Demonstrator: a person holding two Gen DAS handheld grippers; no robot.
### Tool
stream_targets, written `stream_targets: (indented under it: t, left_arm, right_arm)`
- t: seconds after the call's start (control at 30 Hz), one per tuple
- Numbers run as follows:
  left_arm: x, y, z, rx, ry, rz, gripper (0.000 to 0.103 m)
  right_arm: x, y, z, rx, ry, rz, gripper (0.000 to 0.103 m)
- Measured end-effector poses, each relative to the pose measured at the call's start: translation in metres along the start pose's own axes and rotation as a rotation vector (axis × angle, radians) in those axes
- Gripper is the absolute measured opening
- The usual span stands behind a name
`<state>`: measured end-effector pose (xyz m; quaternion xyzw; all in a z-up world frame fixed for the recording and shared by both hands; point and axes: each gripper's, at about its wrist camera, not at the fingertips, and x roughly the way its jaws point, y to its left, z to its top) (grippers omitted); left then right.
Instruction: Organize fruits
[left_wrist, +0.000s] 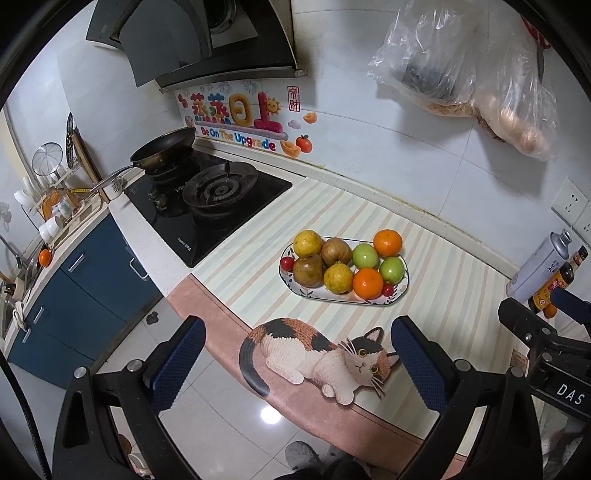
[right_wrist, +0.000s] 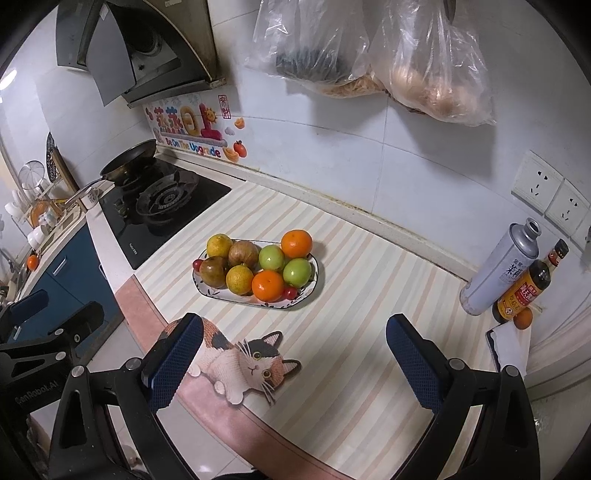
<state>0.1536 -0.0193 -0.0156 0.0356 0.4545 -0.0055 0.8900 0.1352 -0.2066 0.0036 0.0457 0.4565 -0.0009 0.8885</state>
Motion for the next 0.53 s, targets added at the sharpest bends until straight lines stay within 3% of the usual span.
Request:
stream_targets:
  t: [0.53]
  left_arm:
    - [-0.0079, -0.0024, 0.0004, 0.001, -0.031, -0.007, 0.103]
  right_arm:
    - [-0.0048, -0.0016, -0.0034, 0.006, -0.007, -0.005, 0.101]
